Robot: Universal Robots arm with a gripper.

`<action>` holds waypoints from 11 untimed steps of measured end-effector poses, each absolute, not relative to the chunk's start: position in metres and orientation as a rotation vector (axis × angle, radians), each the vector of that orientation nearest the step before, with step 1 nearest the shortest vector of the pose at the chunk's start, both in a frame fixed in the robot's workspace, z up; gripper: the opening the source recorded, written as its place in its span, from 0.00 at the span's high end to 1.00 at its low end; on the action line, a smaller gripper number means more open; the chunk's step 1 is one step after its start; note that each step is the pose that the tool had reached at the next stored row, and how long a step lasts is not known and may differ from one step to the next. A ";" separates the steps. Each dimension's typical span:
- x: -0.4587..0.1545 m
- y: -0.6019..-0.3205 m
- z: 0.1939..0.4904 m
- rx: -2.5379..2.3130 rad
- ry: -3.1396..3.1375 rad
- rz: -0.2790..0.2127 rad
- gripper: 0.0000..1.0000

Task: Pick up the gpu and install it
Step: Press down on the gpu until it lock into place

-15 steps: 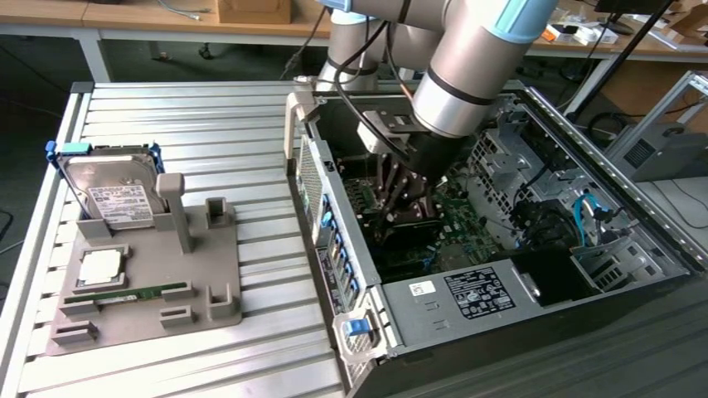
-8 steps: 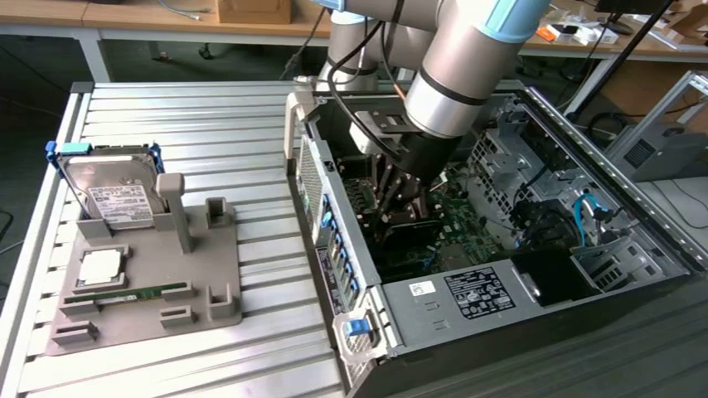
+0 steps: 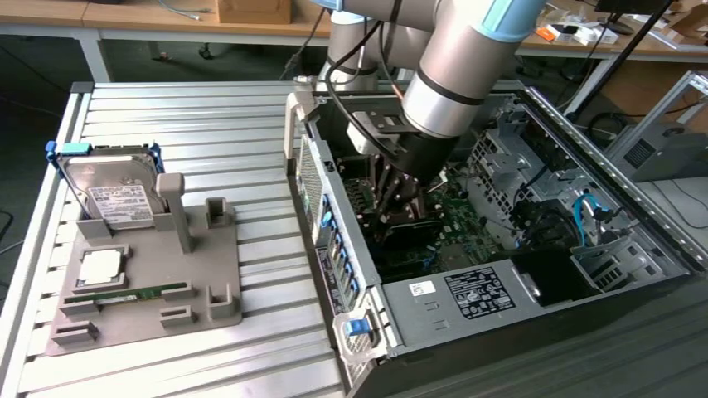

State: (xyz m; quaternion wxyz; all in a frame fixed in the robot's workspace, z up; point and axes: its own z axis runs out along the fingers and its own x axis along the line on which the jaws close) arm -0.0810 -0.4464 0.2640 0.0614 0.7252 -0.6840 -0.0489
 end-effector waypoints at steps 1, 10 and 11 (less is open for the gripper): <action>-0.083 -0.446 0.264 2.193 -2.069 -0.147 0.89; -0.101 -0.446 0.263 2.194 -2.070 -0.145 0.89; -0.101 -0.446 0.263 2.194 -2.071 -0.145 0.89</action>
